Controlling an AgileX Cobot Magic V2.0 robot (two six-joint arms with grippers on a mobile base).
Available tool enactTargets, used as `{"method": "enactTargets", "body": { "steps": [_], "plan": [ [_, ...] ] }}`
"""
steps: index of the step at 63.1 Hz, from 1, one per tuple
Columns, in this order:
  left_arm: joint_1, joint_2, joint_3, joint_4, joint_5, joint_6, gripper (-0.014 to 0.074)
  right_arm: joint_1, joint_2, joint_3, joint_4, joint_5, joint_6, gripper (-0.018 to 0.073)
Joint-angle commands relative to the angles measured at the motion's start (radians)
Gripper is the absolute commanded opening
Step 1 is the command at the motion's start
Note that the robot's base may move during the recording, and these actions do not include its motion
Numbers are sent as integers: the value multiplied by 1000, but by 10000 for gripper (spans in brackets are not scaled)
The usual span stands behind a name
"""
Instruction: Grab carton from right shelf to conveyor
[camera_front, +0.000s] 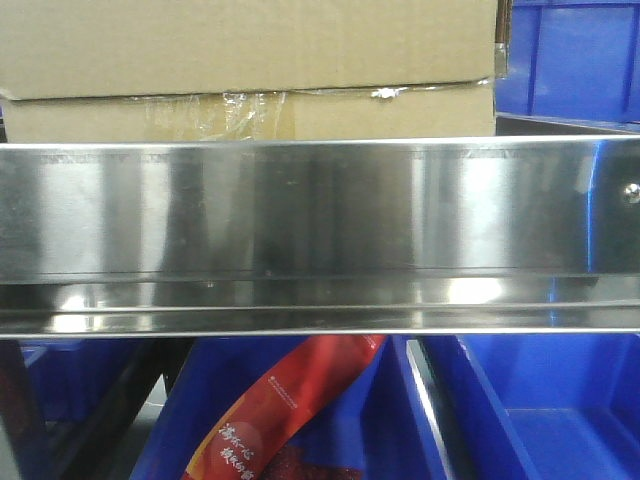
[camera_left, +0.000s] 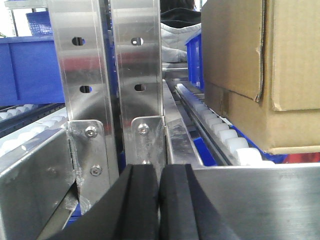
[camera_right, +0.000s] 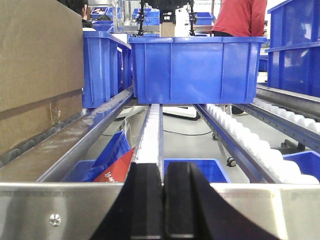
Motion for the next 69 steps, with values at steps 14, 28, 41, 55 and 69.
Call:
{"method": "enactTargets", "body": {
  "steps": [14, 28, 41, 55, 69],
  "plan": [
    [-5, -3, -4, 4, -15, 1, 4, 3, -3, -1, -7, -21, 1, -69],
    [-5, -3, -4, 4, -17, 1, 4, 3, -3, -1, -7, -21, 1, -69],
    [-5, -3, -4, -5, -33, 1, 4, 3, -3, -1, -7, -21, 1, -69],
    [-5, -3, -4, -5, -58, 1, 4, 2, -3, -1, -7, -32, 1, -69],
    [-5, -3, -4, -10, -111, 1, 4, 2, -3, -1, 3, -148, 1, -69]
  ]
}}
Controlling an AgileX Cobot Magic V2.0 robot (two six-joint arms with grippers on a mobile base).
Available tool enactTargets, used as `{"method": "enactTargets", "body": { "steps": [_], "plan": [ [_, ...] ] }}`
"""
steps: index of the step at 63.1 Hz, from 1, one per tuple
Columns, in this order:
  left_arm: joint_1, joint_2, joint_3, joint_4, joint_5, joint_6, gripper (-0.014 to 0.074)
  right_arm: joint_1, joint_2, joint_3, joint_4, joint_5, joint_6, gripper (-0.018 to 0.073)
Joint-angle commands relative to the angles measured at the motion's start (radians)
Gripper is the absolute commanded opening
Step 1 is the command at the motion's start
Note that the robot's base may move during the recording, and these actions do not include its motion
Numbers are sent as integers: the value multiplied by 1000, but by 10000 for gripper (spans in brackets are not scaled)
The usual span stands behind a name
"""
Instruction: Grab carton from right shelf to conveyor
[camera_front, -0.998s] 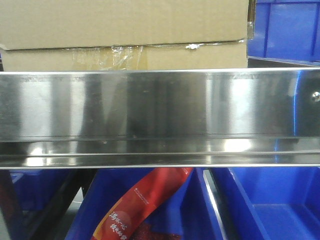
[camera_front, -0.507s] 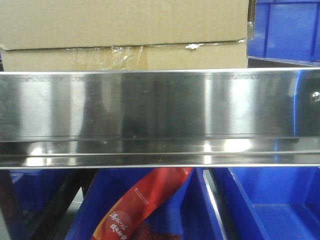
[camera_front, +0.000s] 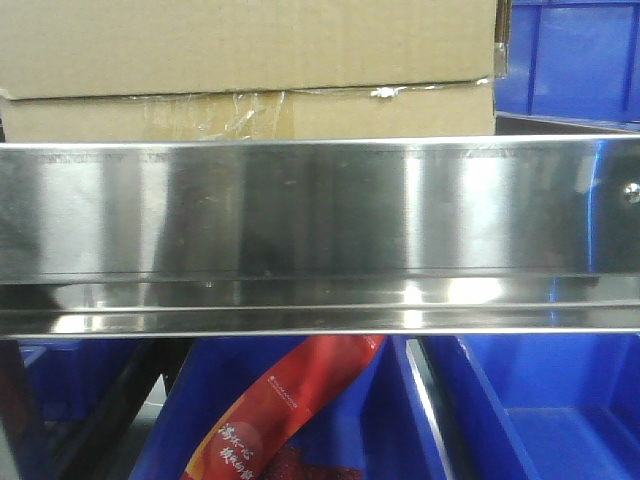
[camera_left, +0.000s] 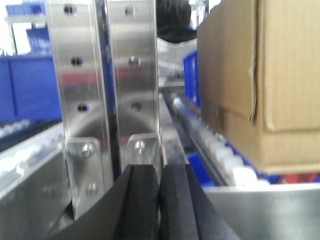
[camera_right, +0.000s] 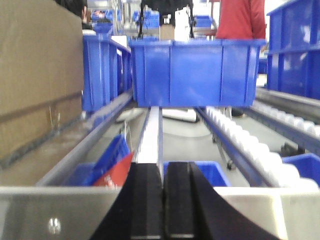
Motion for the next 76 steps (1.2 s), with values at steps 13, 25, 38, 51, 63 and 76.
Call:
{"method": "enactTargets", "body": {
  "steps": [13, 25, 38, 51, 63, 76],
  "plan": [
    [-5, -3, -140, -10, 18, 1, 4, 2, -3, -112, 46, -62, 1, -69],
    [-5, 67, -389, -10, 159, 1, 31, 2, 24, -353, 46, 223, 1, -62],
    [-7, 265, -629, -42, 303, 1, 311, 2, 156, -551, 53, 311, 1, 249],
    [-84, 384, -713, -59, 345, 1, 465, 2, 282, -610, 53, 288, -1, 563],
    [-298, 494, -843, -93, 448, 173, 465, 4, 378, -678, 100, 351, -11, 548],
    [-546, 711, -1028, -92, 516, 189, 465, 110, 540, -849, 159, 448, -123, 548]
  ]
}}
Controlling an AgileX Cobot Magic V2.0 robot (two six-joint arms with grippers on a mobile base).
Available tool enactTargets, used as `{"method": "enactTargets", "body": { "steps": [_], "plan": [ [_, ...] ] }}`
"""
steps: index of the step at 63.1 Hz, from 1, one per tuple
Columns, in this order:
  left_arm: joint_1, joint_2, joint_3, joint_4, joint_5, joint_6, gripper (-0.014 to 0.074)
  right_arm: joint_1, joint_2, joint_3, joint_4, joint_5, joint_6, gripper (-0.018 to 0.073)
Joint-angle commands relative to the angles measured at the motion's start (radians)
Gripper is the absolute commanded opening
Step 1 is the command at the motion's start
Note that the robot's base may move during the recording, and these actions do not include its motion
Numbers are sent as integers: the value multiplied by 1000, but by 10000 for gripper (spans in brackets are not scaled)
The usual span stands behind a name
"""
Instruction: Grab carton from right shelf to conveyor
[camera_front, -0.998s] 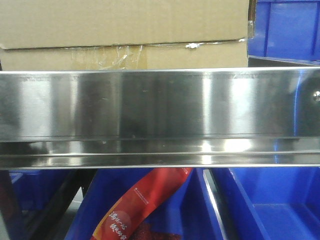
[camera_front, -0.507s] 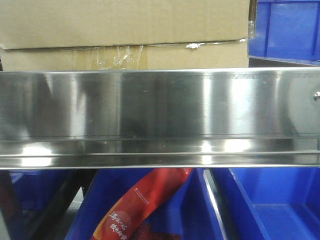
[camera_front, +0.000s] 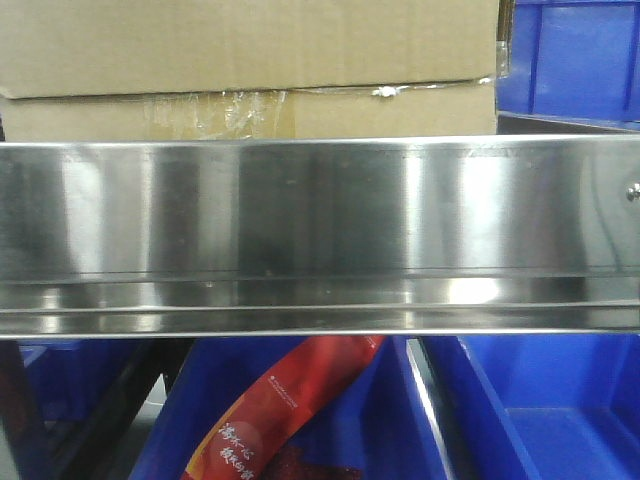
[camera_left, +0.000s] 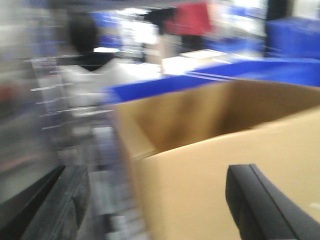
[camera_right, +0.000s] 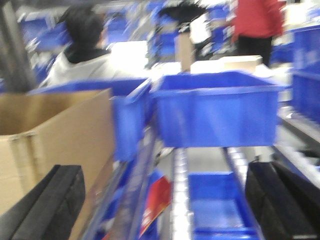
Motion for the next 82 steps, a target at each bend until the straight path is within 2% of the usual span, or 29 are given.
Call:
{"method": "enactTargets", "body": {
  "steps": [1, 7, 16, 26, 30, 37, 43, 47, 57, 64, 82],
  "plan": [
    [-96, 102, -79, -7, 15, 14, 465, 62, 76, -86, 31, 16, -46, 548],
    [-149, 219, -191, -6, 42, 3, 465, 151, 172, -186, 36, 48, -46, 548],
    [-125, 403, -398, -4, 181, -76, 465, 232, 333, -369, 36, 133, -46, 548],
    [-31, 591, -661, 0, 373, -158, 465, 241, 542, -620, 36, 292, -44, 548],
    [8, 651, -745, 0, 437, -162, 465, 241, 627, -719, 36, 354, -34, 548],
    [83, 756, -888, -2, 562, -209, 465, 241, 767, -913, 20, 465, 40, 548],
    [128, 821, -966, -3, 632, -211, 465, 241, 877, -1049, -17, 566, 87, 548],
    [152, 861, -1001, -5, 660, -211, 465, 241, 953, -1136, -50, 643, 118, 548],
    [183, 928, -1026, -5, 677, -211, 465, 267, 1121, -1298, -113, 783, 122, 548],
    [190, 968, -1026, -5, 686, -211, 465, 282, 1201, -1356, -136, 787, 122, 548],
    [197, 1052, -1026, 25, 688, -211, 465, 282, 1314, -1361, -142, 787, 126, 548]
  ]
}}
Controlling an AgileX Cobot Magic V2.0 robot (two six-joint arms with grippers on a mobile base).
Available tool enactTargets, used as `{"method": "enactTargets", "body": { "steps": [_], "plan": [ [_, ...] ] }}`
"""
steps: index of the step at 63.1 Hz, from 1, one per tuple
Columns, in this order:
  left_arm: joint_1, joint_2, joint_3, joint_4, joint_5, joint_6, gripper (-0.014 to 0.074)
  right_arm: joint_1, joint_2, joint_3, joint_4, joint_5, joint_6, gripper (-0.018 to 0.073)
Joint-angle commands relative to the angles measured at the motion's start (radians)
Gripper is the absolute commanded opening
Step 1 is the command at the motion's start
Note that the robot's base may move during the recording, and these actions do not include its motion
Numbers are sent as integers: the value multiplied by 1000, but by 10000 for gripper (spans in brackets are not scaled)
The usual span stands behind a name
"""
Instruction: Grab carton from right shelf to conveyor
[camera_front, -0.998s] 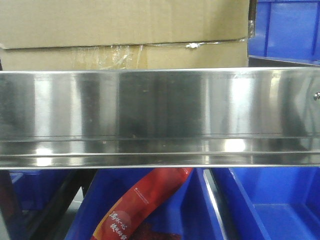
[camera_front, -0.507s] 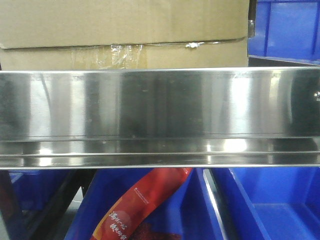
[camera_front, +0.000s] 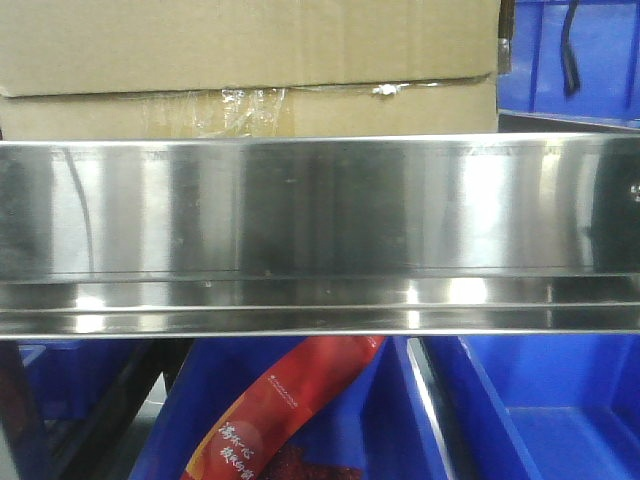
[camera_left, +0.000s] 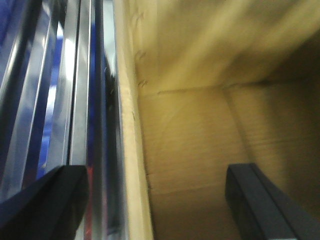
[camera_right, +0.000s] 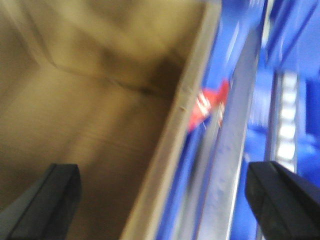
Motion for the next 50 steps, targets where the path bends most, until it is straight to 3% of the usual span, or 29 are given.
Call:
{"method": "enactTargets", "body": {
  "steps": [1, 13, 18, 23, 27, 32, 35, 40, 44, 50],
  "plan": [
    [11, 22, -7, 11, -3, -7, 465, 1, 22, -11, -14, -10, 3, 548],
    [33, 63, -7, 4, 9, -7, 465, 1, 66, -11, -14, -11, 3, 546],
    [38, 70, -7, 2, 9, -7, 463, 1, 69, -11, -14, -13, 3, 504],
    [42, 79, -7, 2, 9, -7, 443, 1, 69, -11, -14, -28, 3, 376],
    [44, 87, -7, 2, 15, -7, 395, 1, 69, -11, -14, -33, 3, 207],
    [44, 96, -7, 0, 17, -7, 259, 1, 69, -11, -14, -33, 3, -1],
    [44, 102, -7, -2, 22, -7, 134, 1, 69, -11, -14, -28, 6, -101],
    [44, 102, -7, -3, 22, -7, -53, 1, 69, -11, -14, -25, 6, -53],
    [44, 102, -18, -3, 30, -7, 11, 1, 69, -11, -14, -21, 6, -64],
    [42, 102, -54, -3, 44, -7, -3, 1, 63, -13, -14, -19, 6, -64]
  ]
}}
